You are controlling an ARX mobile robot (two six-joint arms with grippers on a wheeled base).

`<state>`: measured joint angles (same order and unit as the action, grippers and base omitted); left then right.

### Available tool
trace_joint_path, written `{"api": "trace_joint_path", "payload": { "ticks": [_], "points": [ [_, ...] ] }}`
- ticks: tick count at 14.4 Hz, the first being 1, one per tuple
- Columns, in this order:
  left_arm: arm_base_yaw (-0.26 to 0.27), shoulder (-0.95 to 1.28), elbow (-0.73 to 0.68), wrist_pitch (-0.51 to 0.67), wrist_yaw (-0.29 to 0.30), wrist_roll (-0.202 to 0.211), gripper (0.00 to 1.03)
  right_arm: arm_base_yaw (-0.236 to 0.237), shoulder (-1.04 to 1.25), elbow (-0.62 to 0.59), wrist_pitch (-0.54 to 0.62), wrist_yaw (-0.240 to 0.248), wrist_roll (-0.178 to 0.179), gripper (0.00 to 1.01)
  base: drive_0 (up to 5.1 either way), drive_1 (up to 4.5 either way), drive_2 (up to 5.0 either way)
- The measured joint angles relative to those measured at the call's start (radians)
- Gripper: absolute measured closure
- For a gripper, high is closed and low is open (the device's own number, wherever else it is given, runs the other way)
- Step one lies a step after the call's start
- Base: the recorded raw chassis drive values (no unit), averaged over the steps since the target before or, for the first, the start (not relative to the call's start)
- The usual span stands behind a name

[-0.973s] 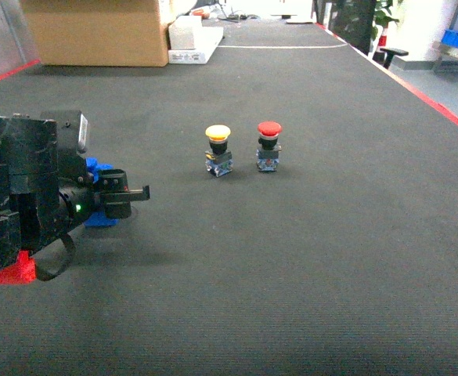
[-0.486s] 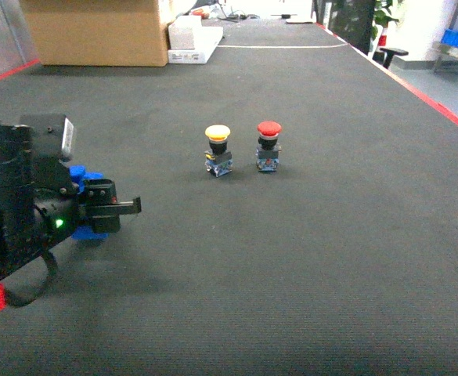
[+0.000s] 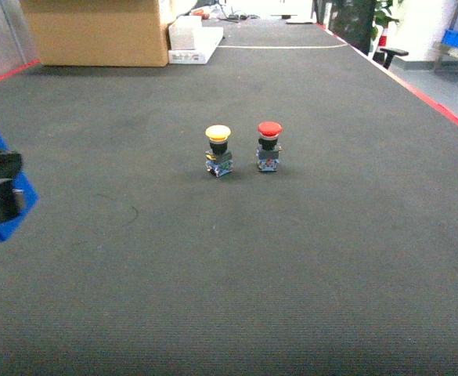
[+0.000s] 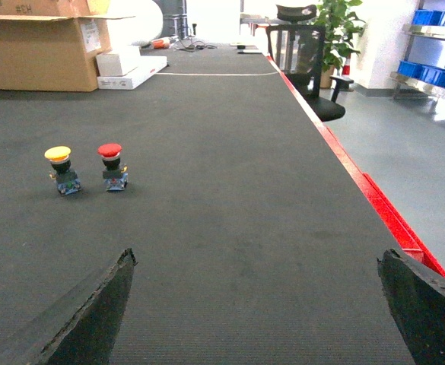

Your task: Pick blue part to blue bin on bottom shelf

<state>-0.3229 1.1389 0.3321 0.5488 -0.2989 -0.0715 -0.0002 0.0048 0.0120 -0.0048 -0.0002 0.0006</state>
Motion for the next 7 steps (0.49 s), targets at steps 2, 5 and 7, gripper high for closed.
{"api": "trace_joint_path", "payload": {
  "ticks": [2, 5, 7],
  "points": [
    [-0.097, -0.353, -0.037, -0.234, -0.135, -0.008, 0.59, 0.0, 0.0, 0.0, 0.0, 0.0, 0.0, 0.03, 0.0, 0.0, 0.0],
    [-0.164, -0.791, -0.046, -0.6, -0.256, -0.054, 0.59, 0.0, 0.0, 0.0, 0.0, 0.0, 0.0, 0.03, 0.0, 0.0, 0.0],
    [-0.123, -0.882, -0.046, -0.684, -0.232, -0.072, 0.59, 0.0, 0.0, 0.0, 0.0, 0.0, 0.0, 0.03, 0.0, 0.0, 0.0]
  ]
}}
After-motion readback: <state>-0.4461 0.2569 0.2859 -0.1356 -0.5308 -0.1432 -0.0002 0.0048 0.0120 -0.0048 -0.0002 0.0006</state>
